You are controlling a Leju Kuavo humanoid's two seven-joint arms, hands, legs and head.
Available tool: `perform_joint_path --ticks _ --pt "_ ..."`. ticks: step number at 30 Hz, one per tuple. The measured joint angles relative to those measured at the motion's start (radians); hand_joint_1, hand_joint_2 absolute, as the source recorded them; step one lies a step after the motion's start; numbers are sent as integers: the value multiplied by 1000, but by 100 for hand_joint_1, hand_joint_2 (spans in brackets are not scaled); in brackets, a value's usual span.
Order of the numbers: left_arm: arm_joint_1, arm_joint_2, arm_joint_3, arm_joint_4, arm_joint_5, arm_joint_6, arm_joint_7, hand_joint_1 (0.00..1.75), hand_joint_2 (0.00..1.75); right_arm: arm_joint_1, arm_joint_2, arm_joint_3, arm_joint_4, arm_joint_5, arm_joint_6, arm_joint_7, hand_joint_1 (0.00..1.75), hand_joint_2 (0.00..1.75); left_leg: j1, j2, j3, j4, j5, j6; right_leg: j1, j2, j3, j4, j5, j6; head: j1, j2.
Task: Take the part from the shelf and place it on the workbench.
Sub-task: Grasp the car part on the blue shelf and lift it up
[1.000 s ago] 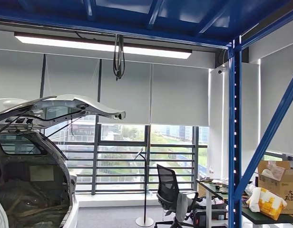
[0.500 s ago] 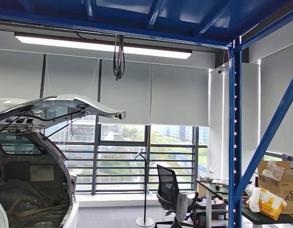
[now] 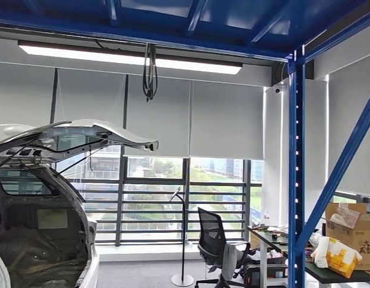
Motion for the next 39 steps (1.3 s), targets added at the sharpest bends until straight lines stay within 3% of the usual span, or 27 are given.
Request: perform_joint_path --ticks 16,39 --pt "-30 -5 -5 0 -17 -6 15 0 0 -92 75 36 211 86 -24 1 0 175 0 0 0 0 0 0 0 0 0 0 0 0 0 0" --pt "-36 -39 -4 0 -12 -11 7 0 0 -209 264 74 453 137 -20 -53 0 175 0 0 0 0 0 0 0 0 -1 1 0 0 0 0"
